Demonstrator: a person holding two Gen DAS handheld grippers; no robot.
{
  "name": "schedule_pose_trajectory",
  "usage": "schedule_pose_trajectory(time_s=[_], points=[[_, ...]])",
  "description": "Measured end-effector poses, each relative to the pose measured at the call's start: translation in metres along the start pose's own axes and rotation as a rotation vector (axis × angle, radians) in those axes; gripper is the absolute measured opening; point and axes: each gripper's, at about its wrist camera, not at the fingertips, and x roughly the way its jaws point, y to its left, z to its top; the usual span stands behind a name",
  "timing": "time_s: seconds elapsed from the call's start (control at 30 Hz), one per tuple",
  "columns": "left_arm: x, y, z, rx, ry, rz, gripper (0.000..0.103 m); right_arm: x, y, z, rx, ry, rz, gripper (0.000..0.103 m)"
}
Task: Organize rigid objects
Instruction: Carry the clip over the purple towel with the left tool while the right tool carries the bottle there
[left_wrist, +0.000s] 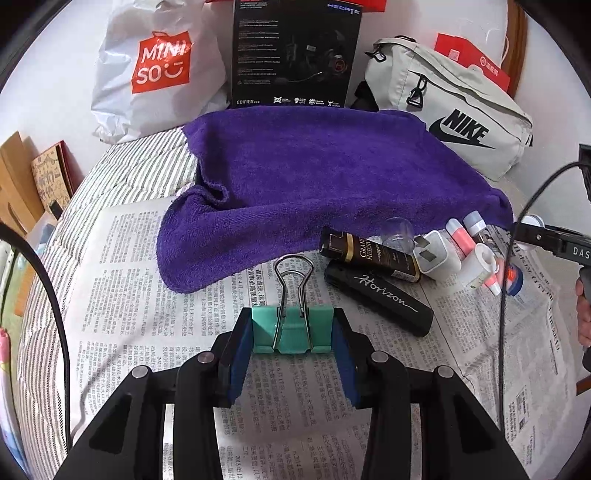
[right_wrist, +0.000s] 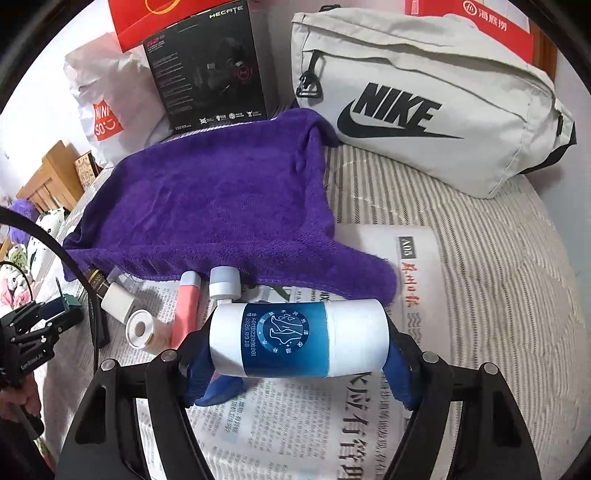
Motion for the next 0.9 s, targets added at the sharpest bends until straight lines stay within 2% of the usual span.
schedule_pose_trajectory(time_s=[0.43,0.73,0.9], points=[[-0.037,0.015,0.024,-0.015,-0.043,0.025,0.039,-0.025,0.007,0.030,-0.029,-0.063,0.039,0.076],[-0.055,0.028,0.064,-0.001,-0.073,0.049,0.039,-0.028,0.025,0.072,-0.054,-0.100,0.090,0.076],[-0.047,0.026,0.092,0.014,-0.074,0.038,0.039,-0.018,0.034,0.097,-0.080,-0.099,0.100,0.076]])
